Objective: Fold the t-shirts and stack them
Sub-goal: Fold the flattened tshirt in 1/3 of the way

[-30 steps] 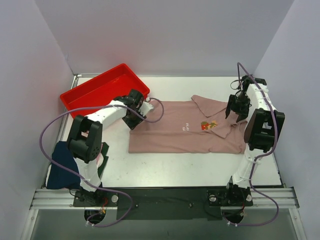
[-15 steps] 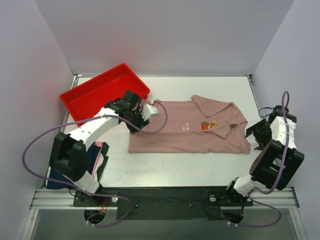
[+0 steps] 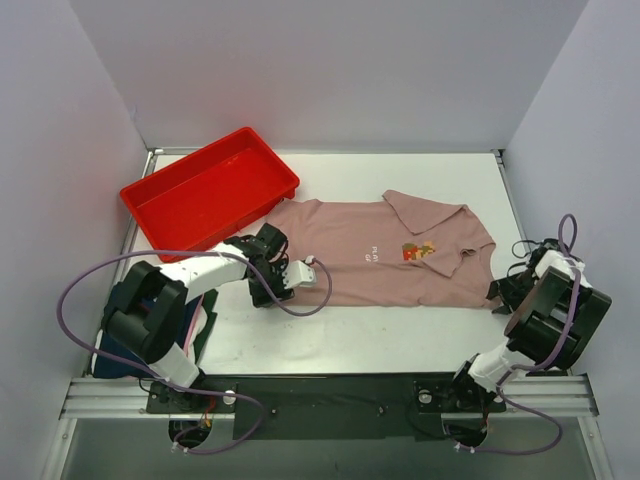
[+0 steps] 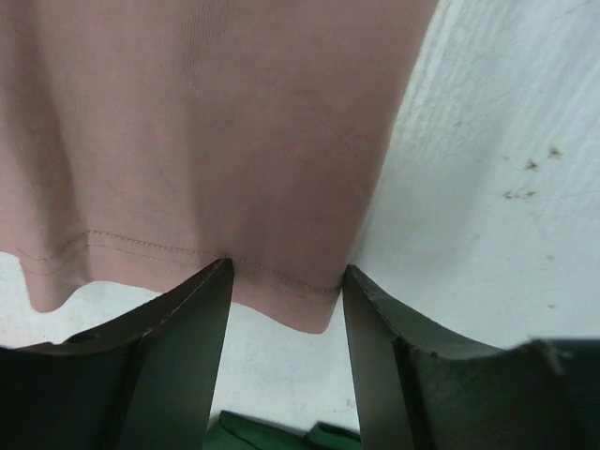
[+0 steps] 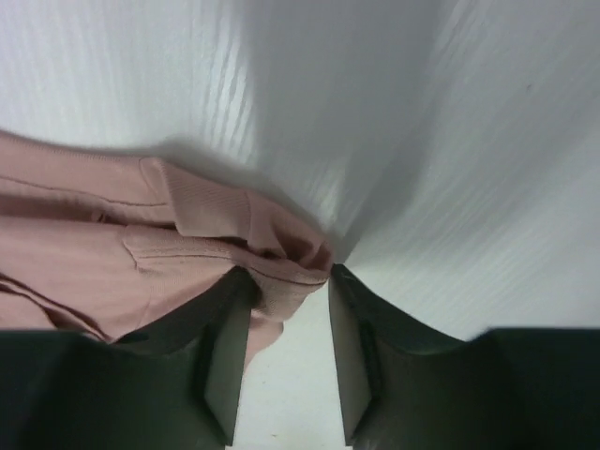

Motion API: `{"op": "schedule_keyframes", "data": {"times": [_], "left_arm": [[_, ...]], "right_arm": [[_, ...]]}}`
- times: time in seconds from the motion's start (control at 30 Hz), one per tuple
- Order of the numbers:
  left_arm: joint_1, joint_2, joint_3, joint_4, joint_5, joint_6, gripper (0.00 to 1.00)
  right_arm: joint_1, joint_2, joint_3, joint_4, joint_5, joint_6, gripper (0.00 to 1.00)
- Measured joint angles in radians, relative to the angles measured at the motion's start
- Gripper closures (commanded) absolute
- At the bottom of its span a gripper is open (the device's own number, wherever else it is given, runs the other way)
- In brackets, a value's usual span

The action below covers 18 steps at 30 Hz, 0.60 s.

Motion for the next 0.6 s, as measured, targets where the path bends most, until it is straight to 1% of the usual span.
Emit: {"op": "schedule_keyframes", "data": {"times": [0.03, 0.07, 0.1, 0.13, 0.23, 0.33, 0.4, 0.57, 0.6], "left_arm": [[-0.001, 0.0, -0.016, 0.018, -0.011, 0.0, 0.55], [-0.001, 0.0, -0.037, 0.047, -0.025, 0.0, 0.67], [-0.001, -0.003, -0.048, 0.071, -0.04, 0.001, 0.92], [-0.003, -0.009, -0.056, 0.1, -0.053, -0.002, 1.0], [-0.003, -0.013, -0.065, 0.146, -0.075, -0.008, 1.0], [-0.003, -0.013, -0.062, 0.138, -0.079, -0.015, 1.0], [-0.003, -0.013, -0.048, 0.105, -0.077, -0.025, 1.0], [-0.016, -0.014, 0.004, -0.056, -0.021, -0.048, 1.0], [-0.023, -0.014, 0.01, -0.093, -0.003, -0.05, 1.0]], "right_arm": [[-0.013, 0.009, -0.005, 0.01, -0.001, 0.005, 0.84], [-0.025, 0.018, -0.007, 0.017, -0.004, 0.01, 0.89], [-0.032, 0.025, -0.008, 0.02, -0.007, 0.011, 0.98], [-0.041, 0.03, -0.008, 0.024, -0.009, 0.013, 1.0], [-0.055, 0.028, -0.008, 0.029, -0.014, 0.008, 1.0], [-0.072, 0.016, -0.008, 0.023, -0.014, -0.013, 1.0], [-0.095, -0.005, -0.009, 0.011, -0.014, -0.022, 1.0], [-0.182, -0.069, -0.042, -0.027, -0.017, -0.032, 1.0], [-0.201, -0.083, -0.053, -0.036, -0.015, -0.035, 0.95]]}}
